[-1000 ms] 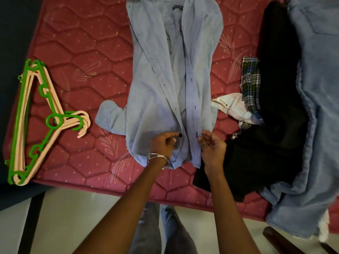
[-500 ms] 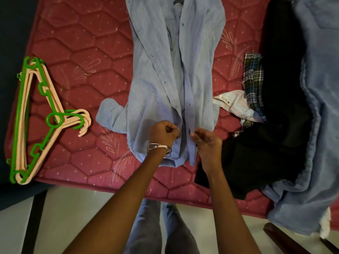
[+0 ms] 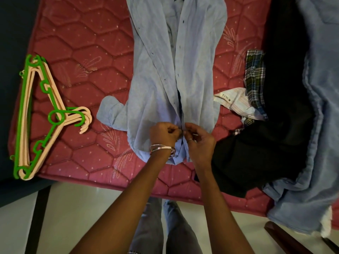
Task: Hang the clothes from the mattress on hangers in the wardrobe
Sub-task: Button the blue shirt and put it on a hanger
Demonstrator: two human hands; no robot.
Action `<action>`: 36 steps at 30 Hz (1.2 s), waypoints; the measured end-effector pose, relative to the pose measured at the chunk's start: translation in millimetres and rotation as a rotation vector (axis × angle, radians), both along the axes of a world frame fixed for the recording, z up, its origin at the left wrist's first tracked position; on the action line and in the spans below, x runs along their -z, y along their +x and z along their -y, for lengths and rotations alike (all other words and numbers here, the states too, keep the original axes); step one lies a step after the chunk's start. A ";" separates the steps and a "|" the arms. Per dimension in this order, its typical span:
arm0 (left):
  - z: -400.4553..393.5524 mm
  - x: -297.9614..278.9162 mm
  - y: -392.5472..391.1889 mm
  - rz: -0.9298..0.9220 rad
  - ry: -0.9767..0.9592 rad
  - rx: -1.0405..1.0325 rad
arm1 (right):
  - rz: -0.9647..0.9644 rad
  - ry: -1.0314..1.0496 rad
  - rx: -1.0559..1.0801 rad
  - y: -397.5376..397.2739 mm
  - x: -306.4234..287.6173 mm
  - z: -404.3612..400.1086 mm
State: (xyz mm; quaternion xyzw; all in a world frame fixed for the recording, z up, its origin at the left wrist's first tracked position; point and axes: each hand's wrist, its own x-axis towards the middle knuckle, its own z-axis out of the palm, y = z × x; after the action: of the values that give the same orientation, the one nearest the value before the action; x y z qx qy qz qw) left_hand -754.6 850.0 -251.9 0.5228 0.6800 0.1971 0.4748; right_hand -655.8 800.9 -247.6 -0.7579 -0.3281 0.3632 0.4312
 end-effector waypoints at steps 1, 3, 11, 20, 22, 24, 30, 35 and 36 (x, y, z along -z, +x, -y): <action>-0.2 1.6 0.7 0.001 -0.010 -0.004 | -0.018 0.010 0.025 -0.1 0.1 0.8; -0.7 3.4 2.0 0.020 -0.031 -0.010 | -0.021 0.024 0.036 -0.9 0.6 2.3; 0.7 -4.6 4.1 0.238 -0.173 -0.167 | -0.009 -0.007 -0.035 6.8 6.3 1.2; -6.5 0.9 6.4 0.268 -0.297 -0.251 | -0.119 -0.011 -0.066 13.9 5.5 2.1; -6.9 2.9 5.9 0.267 -0.326 -0.265 | -0.174 -0.019 -0.064 14.6 5.0 0.3; -7.6 2.7 5.7 0.255 -0.325 -0.274 | -0.264 -0.041 -0.055 14.9 3.1 -2.4; -6.2 -2.8 1.8 0.210 -0.262 -0.191 | -0.394 -0.094 -0.030 20.2 0.1 -8.2; -6.7 -4.0 -1.1 0.275 -0.303 -0.219 | -0.433 -0.126 -0.001 21.0 -1.0 -11.1; -6.9 -3.0 -2.0 0.277 -0.312 -0.225 | -0.444 -0.128 0.011 20.7 -0.8 -10.8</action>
State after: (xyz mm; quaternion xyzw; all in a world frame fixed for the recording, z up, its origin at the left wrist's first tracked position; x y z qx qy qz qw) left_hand -756.6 856.9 -248.9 0.3320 0.6845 0.2112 0.6138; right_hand -635.1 811.7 -246.8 -0.6868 -0.1975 0.5389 0.4460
